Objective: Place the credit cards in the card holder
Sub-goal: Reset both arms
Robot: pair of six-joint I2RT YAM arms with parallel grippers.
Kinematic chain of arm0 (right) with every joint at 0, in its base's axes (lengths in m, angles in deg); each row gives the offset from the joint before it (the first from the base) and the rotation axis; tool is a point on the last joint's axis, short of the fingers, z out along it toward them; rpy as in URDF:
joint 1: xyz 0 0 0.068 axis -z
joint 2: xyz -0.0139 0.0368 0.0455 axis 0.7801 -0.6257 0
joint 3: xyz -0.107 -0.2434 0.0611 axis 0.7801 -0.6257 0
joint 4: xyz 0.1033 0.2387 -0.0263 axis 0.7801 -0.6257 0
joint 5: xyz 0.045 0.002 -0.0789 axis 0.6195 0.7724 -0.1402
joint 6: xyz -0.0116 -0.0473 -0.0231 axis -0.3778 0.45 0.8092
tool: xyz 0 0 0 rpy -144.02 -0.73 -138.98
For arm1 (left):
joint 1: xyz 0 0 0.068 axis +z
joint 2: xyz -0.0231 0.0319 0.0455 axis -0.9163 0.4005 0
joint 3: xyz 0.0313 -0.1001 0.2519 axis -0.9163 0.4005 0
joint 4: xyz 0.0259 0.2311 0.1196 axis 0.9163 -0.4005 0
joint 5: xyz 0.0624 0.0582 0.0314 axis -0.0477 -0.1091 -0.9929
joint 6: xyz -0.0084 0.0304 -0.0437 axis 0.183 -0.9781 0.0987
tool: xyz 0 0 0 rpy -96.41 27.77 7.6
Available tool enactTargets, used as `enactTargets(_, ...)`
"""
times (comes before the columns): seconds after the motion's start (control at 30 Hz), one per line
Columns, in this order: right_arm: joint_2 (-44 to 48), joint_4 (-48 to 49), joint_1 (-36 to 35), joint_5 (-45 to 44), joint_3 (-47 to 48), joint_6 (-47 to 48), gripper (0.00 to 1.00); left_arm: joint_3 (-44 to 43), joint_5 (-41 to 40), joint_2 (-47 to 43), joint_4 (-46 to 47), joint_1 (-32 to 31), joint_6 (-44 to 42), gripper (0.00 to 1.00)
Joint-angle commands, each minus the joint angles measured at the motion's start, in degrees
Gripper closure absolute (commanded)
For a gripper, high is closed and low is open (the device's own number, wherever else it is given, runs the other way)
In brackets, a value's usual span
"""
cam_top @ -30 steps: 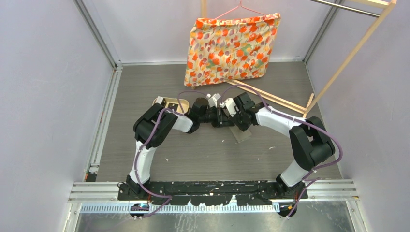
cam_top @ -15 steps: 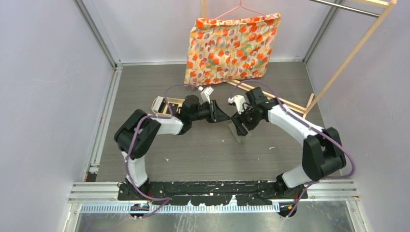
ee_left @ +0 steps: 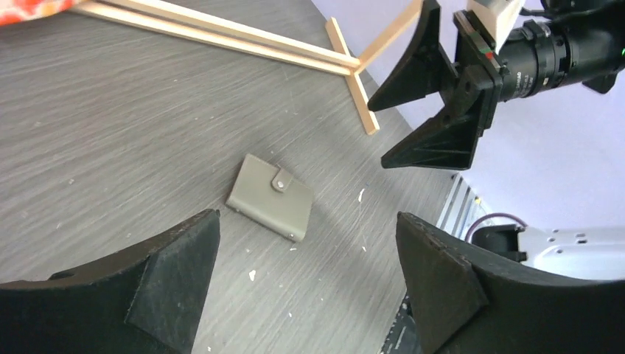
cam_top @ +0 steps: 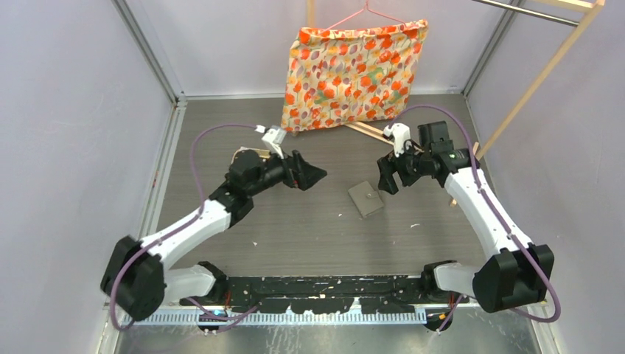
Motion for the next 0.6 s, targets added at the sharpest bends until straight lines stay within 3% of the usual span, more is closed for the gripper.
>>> enactTargets(0.0,4.53,-0.04,3.99,3.41,3.44,-1.79,0.11,2.54,-0.83,-8.82,-8.36,3.44,3.63,0.08)
enactTargets(0.07,6.61,0.46,7.96,5.92,4.08,-3.58,0.01,0.99,-0.46,-13.22,-15.6,3.94,4.3,0.07)
enactTargets(0.17,9.92,0.68,13.18,11.06,5.52,-6.39,0.0,-4.06,-4.04,-17.97,-31.51,3.93,2.62,0.07)
enactTargets(0.3,12.87,0.07,14.88,14.22,6.67,-10.35,0.0,-13.04,-11.64,-22.02,-49.87,3.85,-2.49,0.01)
enactTargets(0.43,15.5,1.22,15.56,14.48,6.31,-14.97,0.0,-15.92,-13.69,-25.82,-56.2,3.85,-5.66,0.0)
enactTargets(0.57,17.27,1.74,15.6,14.94,6.86,-19.41,0.0,-15.88,-9.14,-30.19,-55.56,3.93,-8.36,0.0)
